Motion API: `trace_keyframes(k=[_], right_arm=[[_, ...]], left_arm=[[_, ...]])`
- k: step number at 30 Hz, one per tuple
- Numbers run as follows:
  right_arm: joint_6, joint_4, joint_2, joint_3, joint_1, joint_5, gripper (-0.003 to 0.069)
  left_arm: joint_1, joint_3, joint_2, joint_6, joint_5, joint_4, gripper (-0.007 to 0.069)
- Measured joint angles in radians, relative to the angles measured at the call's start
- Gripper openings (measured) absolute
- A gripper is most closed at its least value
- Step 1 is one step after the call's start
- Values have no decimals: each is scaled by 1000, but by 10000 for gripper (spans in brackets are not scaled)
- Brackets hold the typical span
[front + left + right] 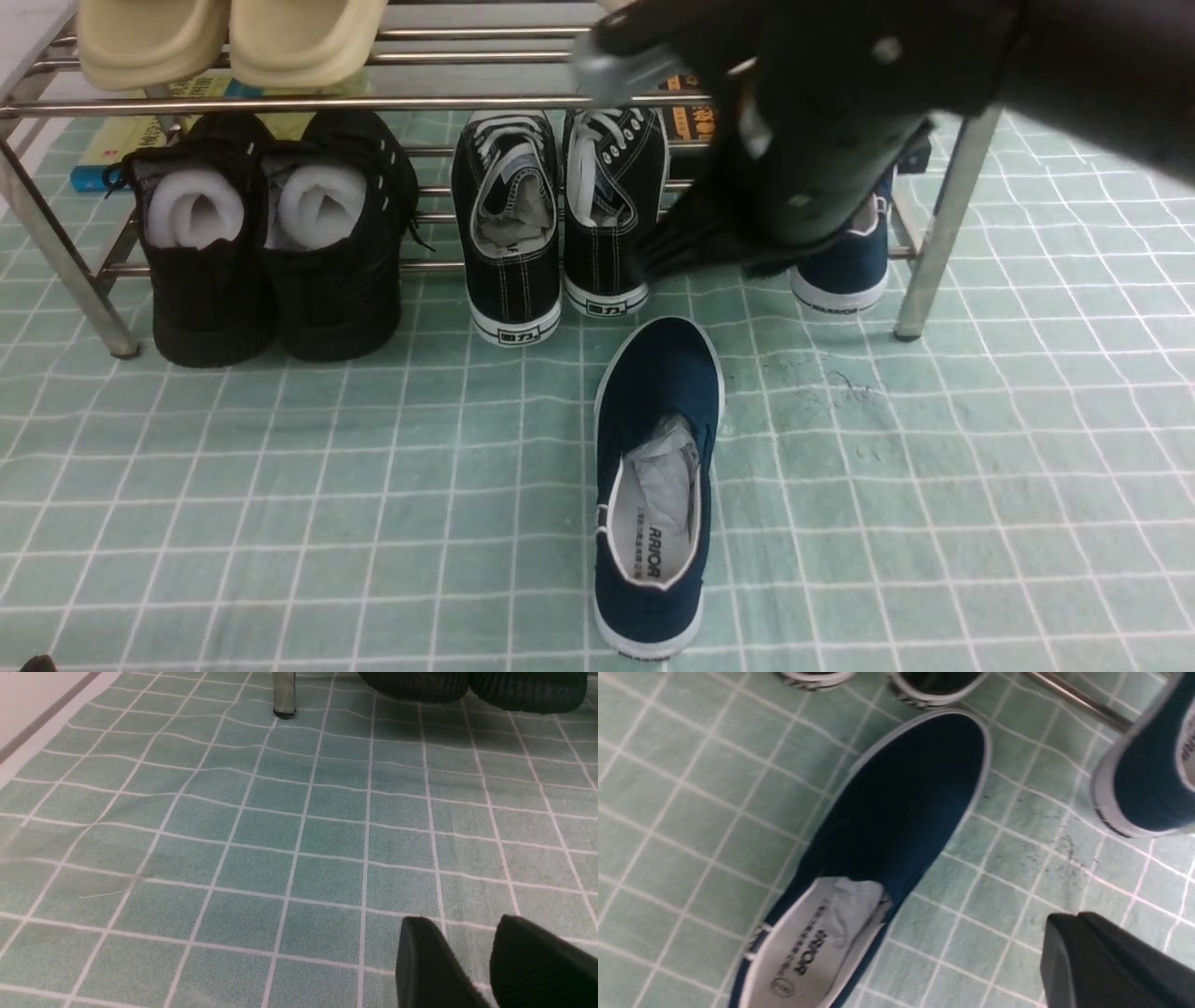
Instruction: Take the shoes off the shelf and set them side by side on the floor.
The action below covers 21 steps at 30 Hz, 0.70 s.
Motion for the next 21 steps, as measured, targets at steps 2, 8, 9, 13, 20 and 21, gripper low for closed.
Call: trace_keyframes(k=[2,8,9,13,20,21], right_arm=[[-4,37,13,0,-89,1,-13],[-31,85,67,0,-206,-72,45],[-31,89,78,0,-221,-97,69],[-34,89,130,0,-284,-219,255],[-34,34,218,0,-310,-371,399],[-34,15,234,0,-310,-388,400]], left_arm=[[0,0,0,0,0,0,242],[0,0,0,0,0,0,242],[0,0,0,0,0,0,242],[0,0,0,0,0,0,242],[0,0,0,0,0,0,242],[0,0,0,0,0,0,242]])
